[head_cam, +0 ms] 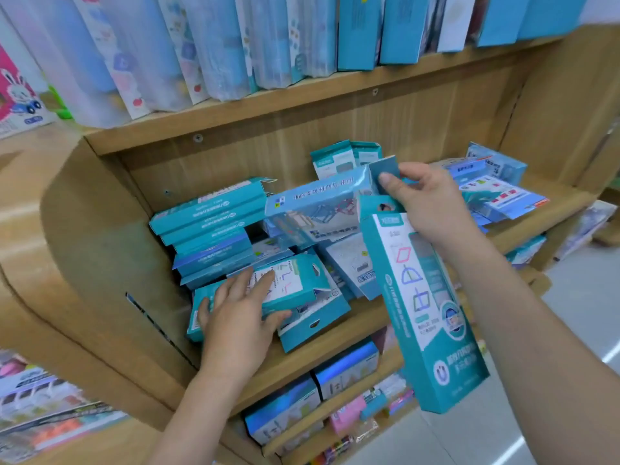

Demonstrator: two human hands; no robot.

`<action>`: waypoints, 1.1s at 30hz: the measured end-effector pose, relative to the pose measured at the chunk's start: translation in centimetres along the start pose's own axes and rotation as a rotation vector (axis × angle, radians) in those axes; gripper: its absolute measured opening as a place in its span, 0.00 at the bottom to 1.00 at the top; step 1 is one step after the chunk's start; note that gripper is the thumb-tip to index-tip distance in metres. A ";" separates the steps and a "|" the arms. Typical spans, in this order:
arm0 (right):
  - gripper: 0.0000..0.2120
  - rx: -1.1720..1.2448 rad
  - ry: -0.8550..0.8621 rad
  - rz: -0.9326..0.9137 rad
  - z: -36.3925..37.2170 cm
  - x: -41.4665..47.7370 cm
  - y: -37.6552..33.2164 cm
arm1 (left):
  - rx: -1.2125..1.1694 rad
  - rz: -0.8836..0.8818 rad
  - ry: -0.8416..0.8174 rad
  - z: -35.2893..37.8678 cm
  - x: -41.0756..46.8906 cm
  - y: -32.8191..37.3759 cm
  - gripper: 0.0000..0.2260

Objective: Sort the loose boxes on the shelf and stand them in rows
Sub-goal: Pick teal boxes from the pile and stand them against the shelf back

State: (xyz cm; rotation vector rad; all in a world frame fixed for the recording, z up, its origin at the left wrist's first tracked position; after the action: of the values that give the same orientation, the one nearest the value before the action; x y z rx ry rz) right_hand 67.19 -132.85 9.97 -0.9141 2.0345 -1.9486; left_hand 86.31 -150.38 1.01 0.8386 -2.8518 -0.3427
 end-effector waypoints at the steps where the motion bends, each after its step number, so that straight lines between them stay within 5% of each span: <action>1: 0.06 0.020 0.019 -0.017 -0.3 0.2 -1.0 | 0.001 -0.004 -0.007 0.2 0.0 0.4 0.28; 3: 0.05 0.040 0.047 -0.025 -0.5 0.4 -2.0 | -0.093 0.033 -0.044 0.2 0.2 1.1 0.26; 6: 0.06 0.069 0.108 -0.027 0.2 0.2 -2.2 | -0.644 0.085 0.006 -3.3 -0.6 2.4 0.17; 9: 0.09 0.106 0.203 -0.043 1.4 0.0 -1.5 | -1.143 0.171 -0.255 -6.8 -3.7 6.5 0.23; 12: 0.08 0.200 0.280 -0.061 2.7 -0.1 -0.9 | -0.926 0.189 -0.265 -5.3 -5.5 9.3 0.23; 16: 0.08 0.234 0.387 -0.092 1.9 0.2 -0.9 | -0.680 0.141 0.174 -7.2 -5.0 6.9 0.22; 20: 0.10 0.214 0.464 -0.061 -0.8 -0.1 -0.5 | -0.008 0.180 0.503 -9.9 -3.5 4.0 0.27; 28: 0.08 0.252 0.532 0.012 -1.0 -4.5 1.5 | 0.132 -0.016 -0.153 -2.4 -1.9 0.6 0.31; 31: 0.11 0.379 0.544 0.065 0.5 -7.4 1.8 | -0.005 0.032 -0.097 -3.1 -1.9 1.1 0.31; 33: 0.11 0.520 0.527 0.134 1.5 -9.3 2.2 | -0.300 0.174 0.051 -3.7 -2.6 2.4 0.33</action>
State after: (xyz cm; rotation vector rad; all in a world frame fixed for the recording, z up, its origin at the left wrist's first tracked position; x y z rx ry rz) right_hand 74.72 -129.17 5.10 -0.1534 1.5831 -2.6425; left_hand 87.97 -147.63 4.99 0.5311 -2.7054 -0.6918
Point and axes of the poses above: each hand's wrist, its own x-axis towards the middle knuckle, its own z-axis out of the palm, y = z × x, the point moved 2 cm from there along x, towards the middle knuckle, and after that the axes turned 6 degrees about -y, right-handed, at the moved point
